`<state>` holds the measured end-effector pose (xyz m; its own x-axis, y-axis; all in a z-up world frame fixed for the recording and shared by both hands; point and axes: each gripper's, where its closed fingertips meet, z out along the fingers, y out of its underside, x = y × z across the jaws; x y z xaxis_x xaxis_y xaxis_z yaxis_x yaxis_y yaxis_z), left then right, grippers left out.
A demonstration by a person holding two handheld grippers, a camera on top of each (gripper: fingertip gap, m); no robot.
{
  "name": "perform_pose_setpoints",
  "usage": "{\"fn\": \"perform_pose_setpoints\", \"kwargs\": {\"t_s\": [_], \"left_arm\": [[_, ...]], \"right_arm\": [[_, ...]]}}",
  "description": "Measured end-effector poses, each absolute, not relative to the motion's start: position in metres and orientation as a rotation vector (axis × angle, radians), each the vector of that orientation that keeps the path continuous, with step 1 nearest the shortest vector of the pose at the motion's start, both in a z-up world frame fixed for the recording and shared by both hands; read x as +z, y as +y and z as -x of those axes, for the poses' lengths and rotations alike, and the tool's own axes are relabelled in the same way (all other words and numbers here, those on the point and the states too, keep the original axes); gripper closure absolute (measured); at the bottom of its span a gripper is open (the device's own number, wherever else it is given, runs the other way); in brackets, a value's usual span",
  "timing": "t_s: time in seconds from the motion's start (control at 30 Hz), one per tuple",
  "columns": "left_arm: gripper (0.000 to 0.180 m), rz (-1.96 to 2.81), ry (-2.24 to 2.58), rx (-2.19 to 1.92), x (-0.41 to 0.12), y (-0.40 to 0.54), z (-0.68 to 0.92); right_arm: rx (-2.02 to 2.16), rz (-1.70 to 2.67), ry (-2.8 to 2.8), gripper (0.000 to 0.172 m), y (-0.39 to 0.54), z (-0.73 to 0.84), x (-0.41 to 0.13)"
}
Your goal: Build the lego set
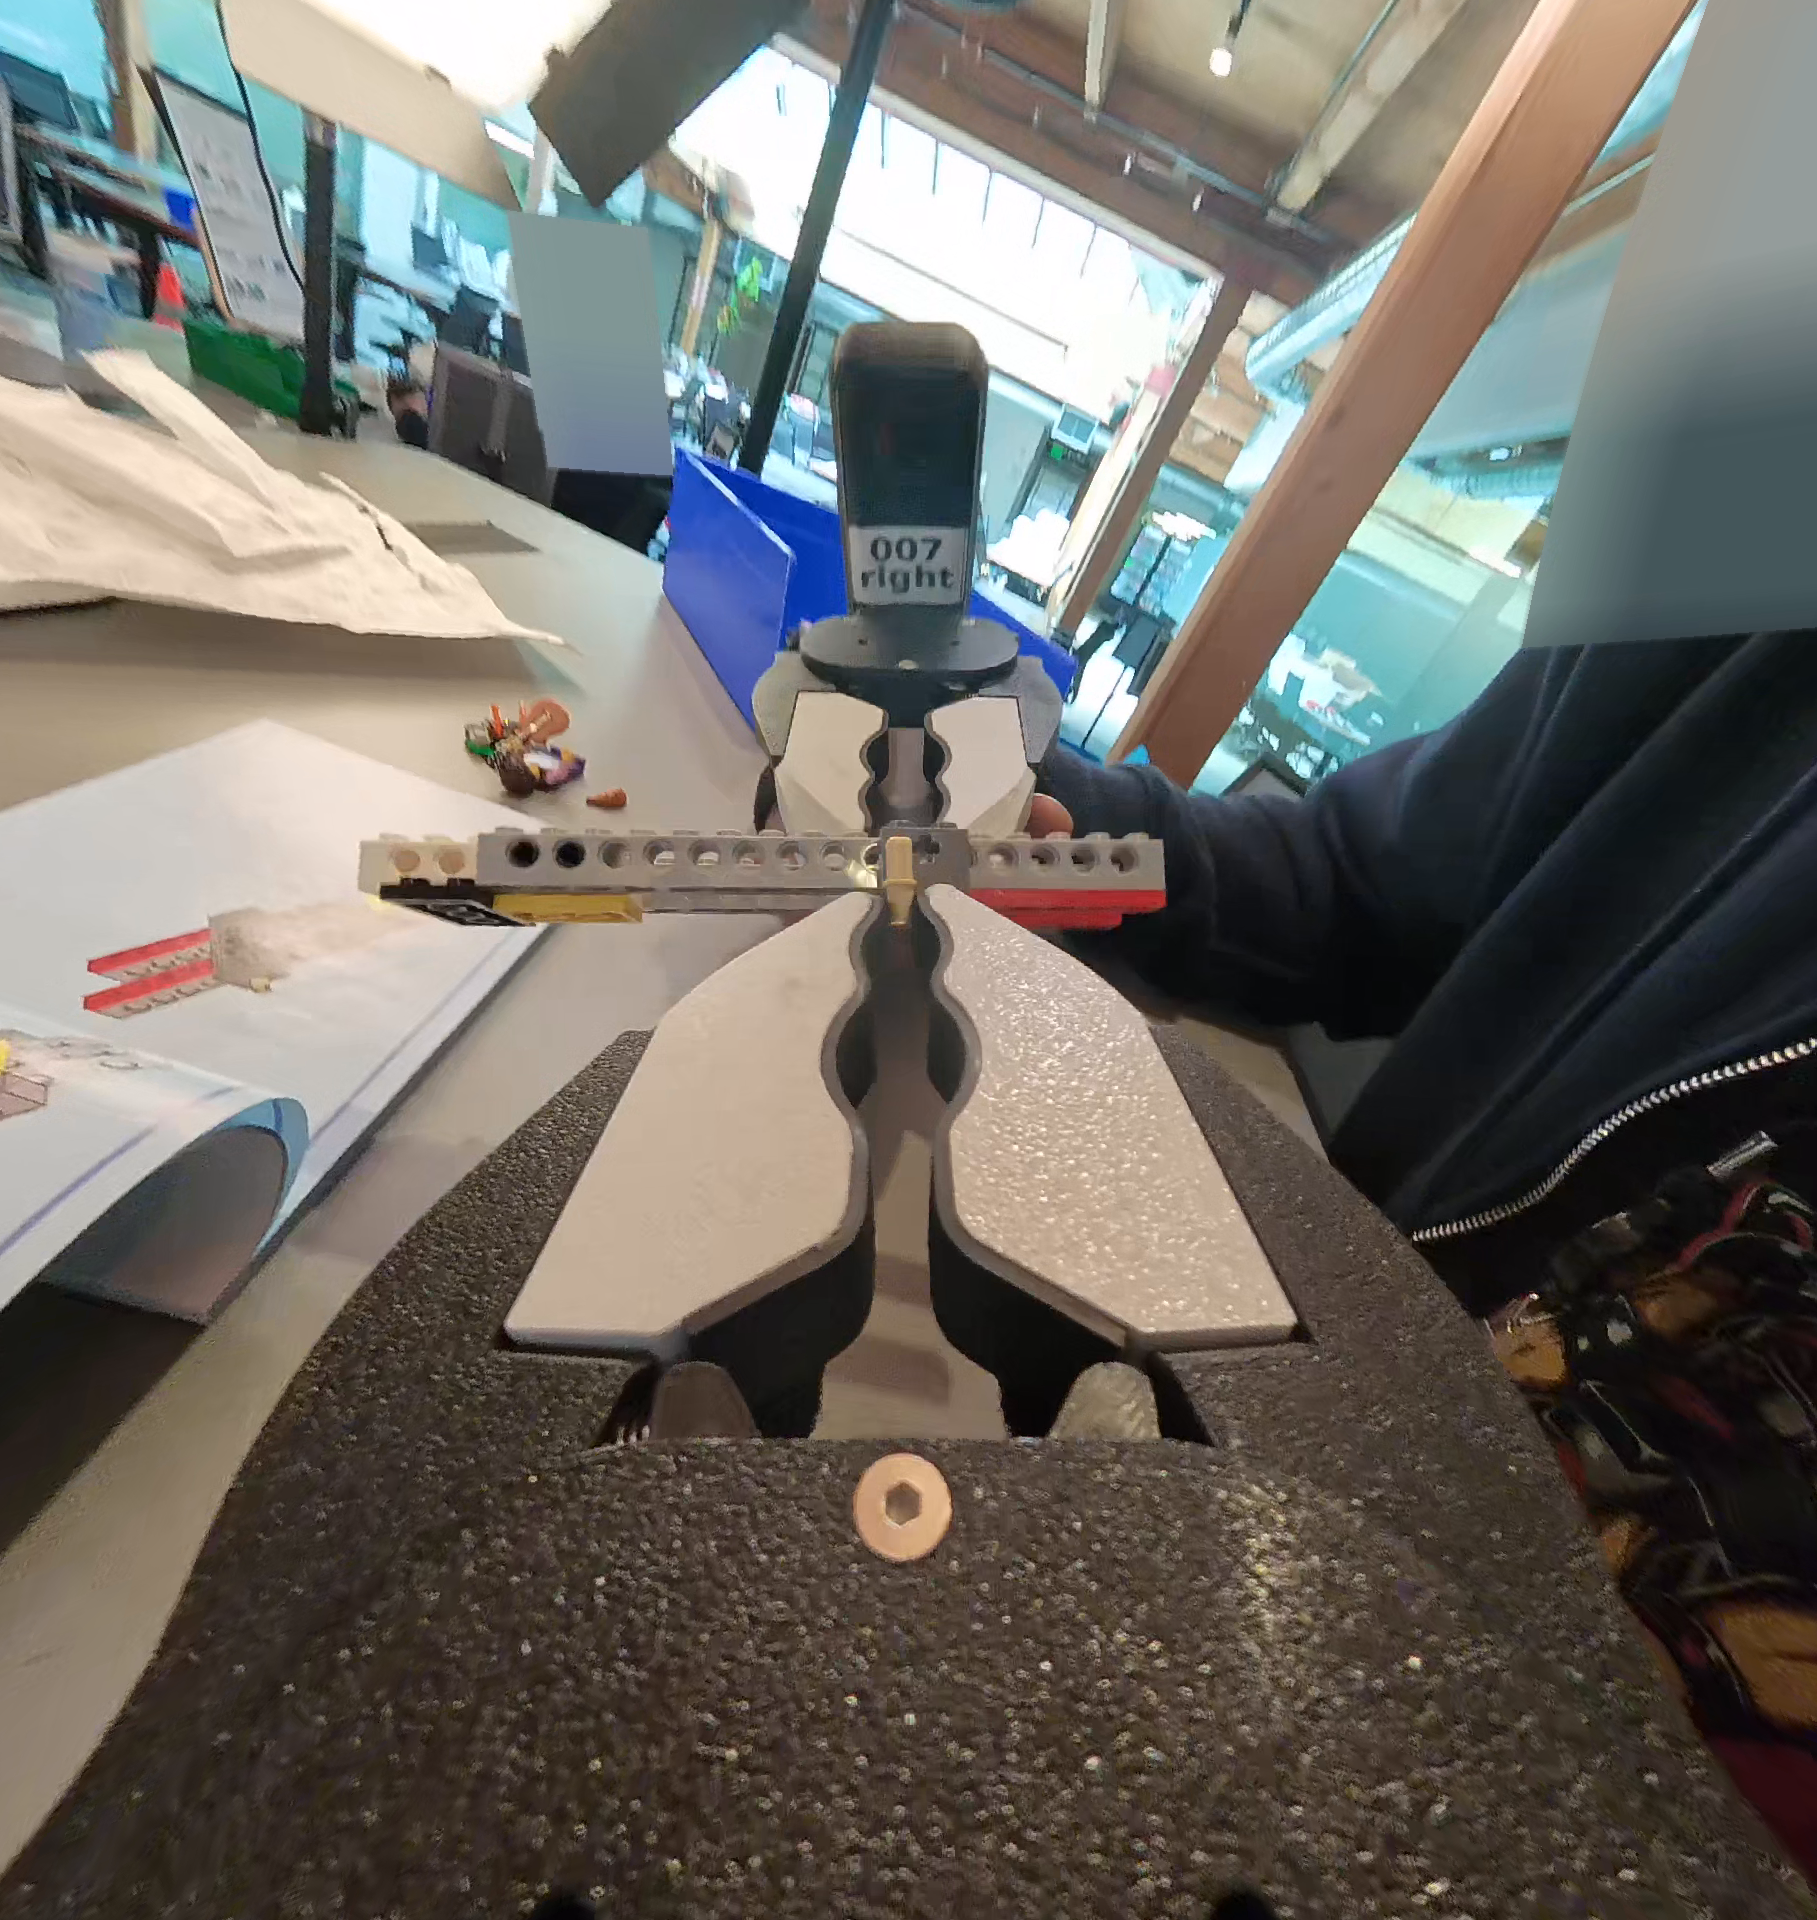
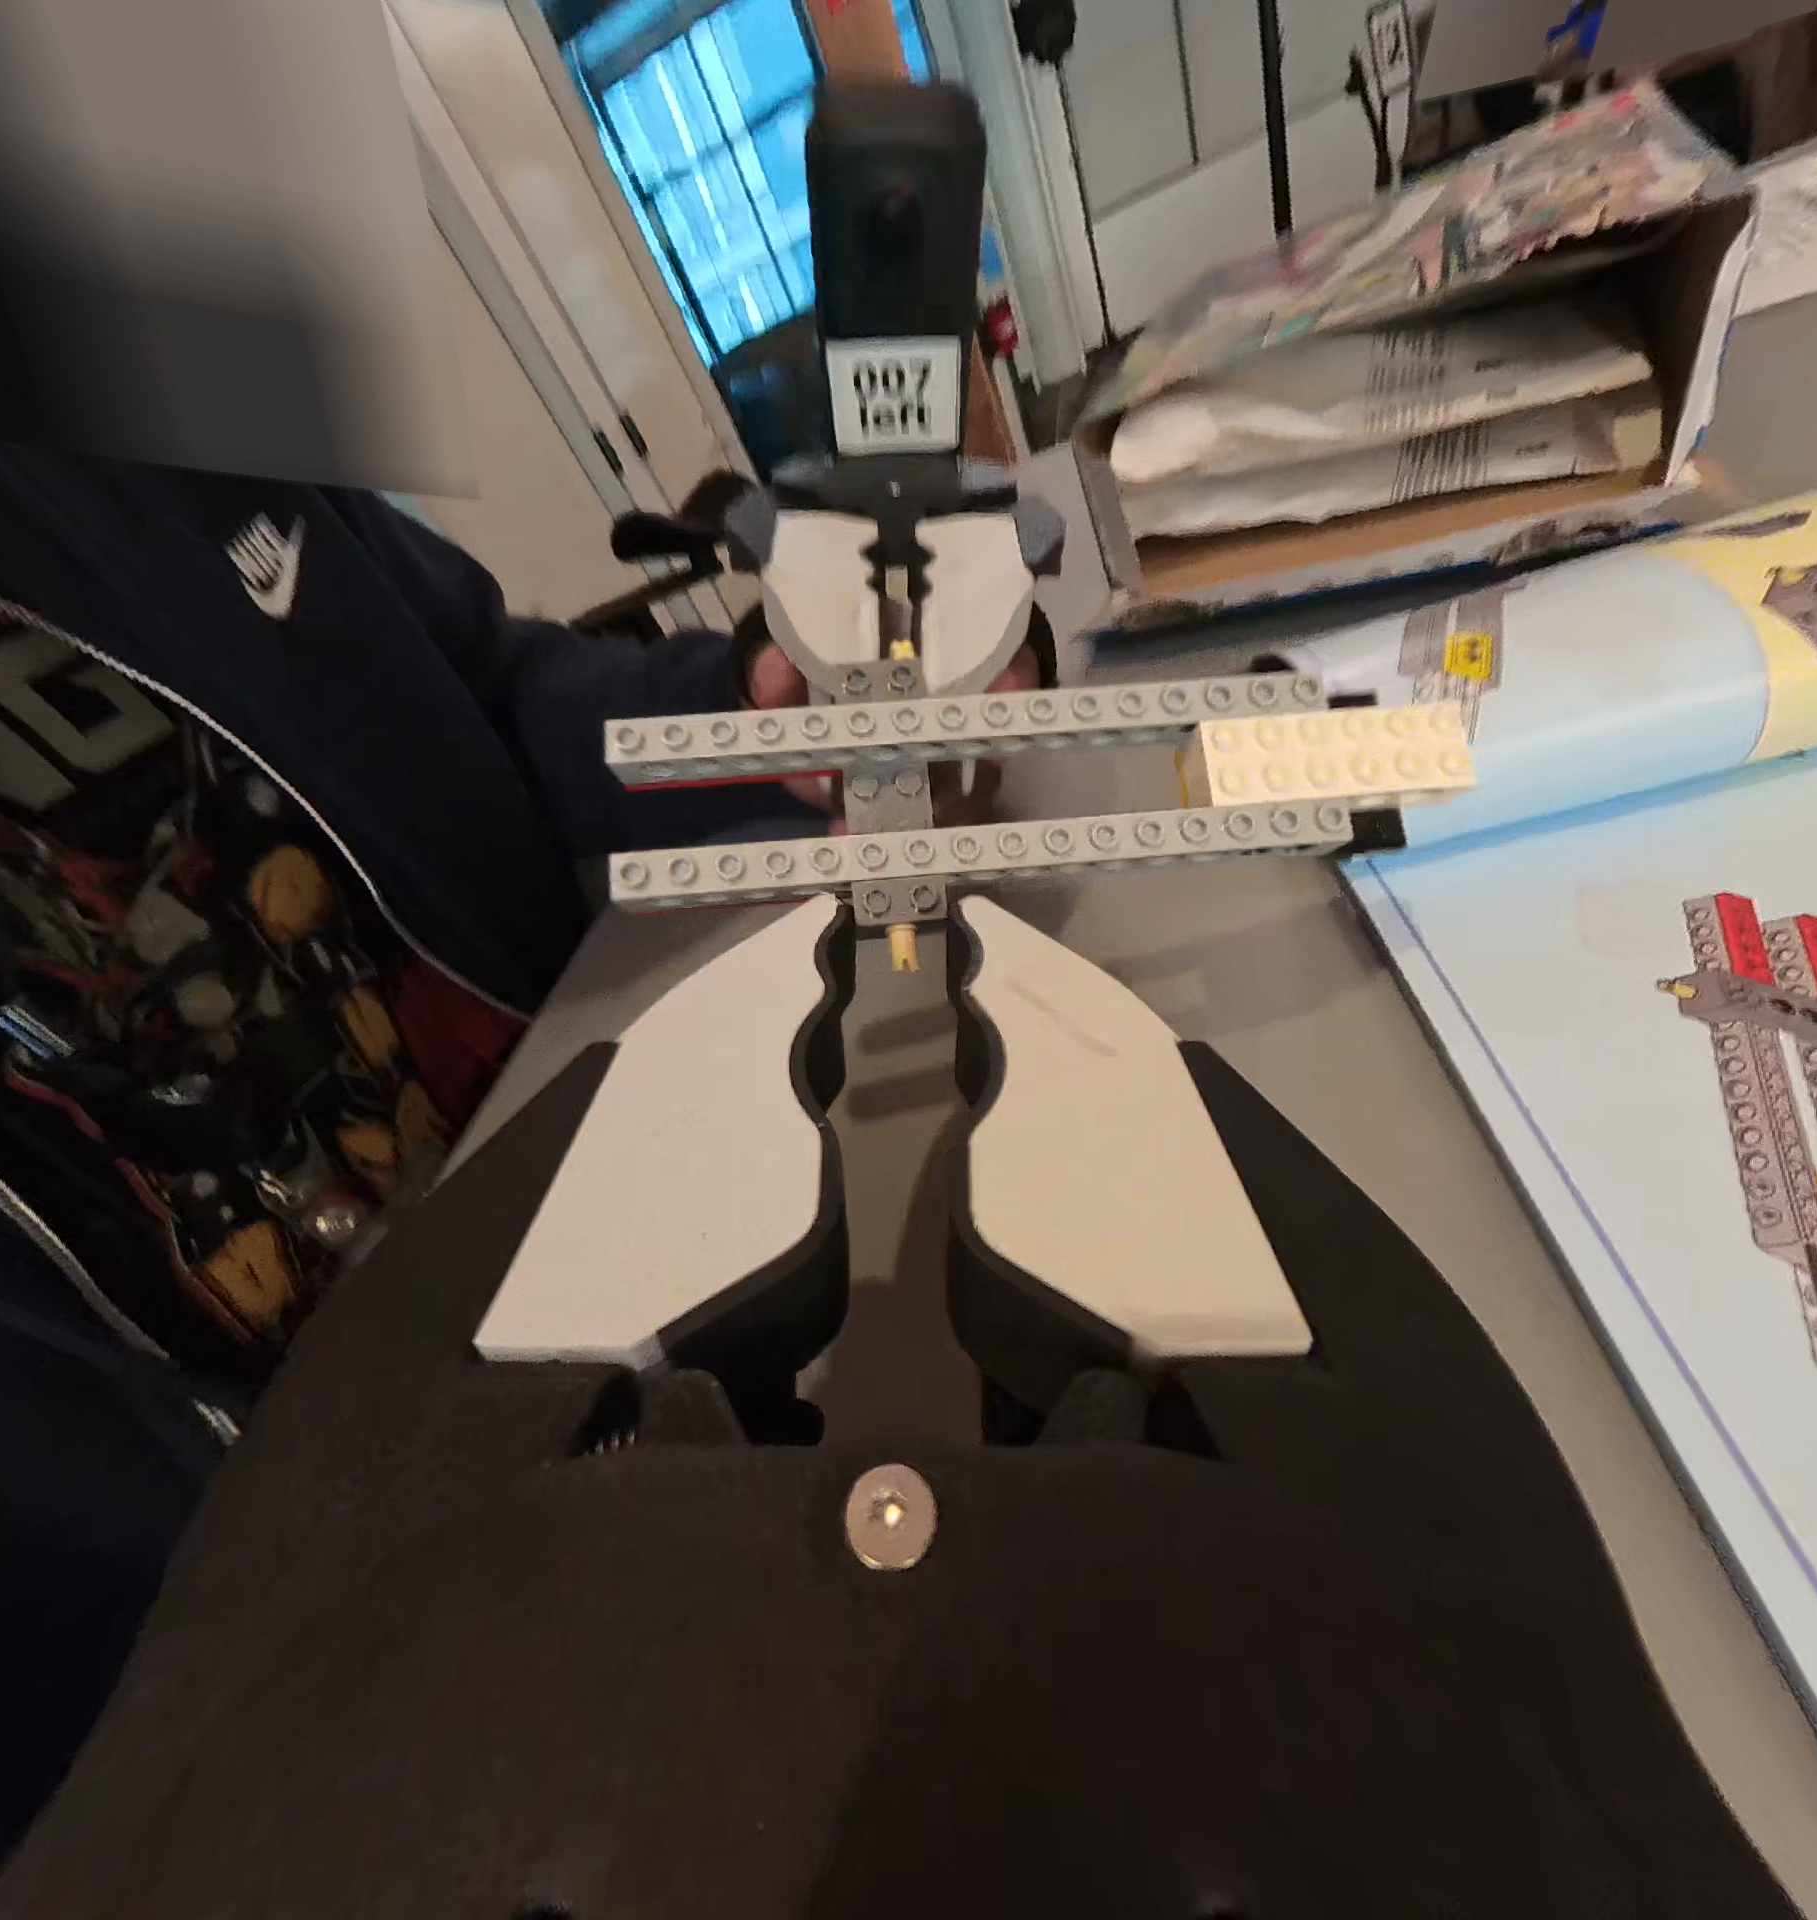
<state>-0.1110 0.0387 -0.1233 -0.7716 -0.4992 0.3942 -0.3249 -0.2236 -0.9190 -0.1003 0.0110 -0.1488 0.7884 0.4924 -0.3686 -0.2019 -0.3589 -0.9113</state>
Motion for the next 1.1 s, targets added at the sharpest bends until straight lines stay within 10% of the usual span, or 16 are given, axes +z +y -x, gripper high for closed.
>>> {"fn": "perform_pose_setpoints", "kwargs": {"t_s": [0.7,1.1], "left_arm": [[0.176,1.312,2.136,-1.813,-0.17,0.038,0.093],[0.176,1.183,2.026,-1.846,-0.152,0.062,0.089]], "right_arm": [[0.212,2.369,-0.304,0.153,0.011,0.083,-0.229],[-0.245,2.158,-0.762,0.12,0.021,0.054,-0.196]]}}
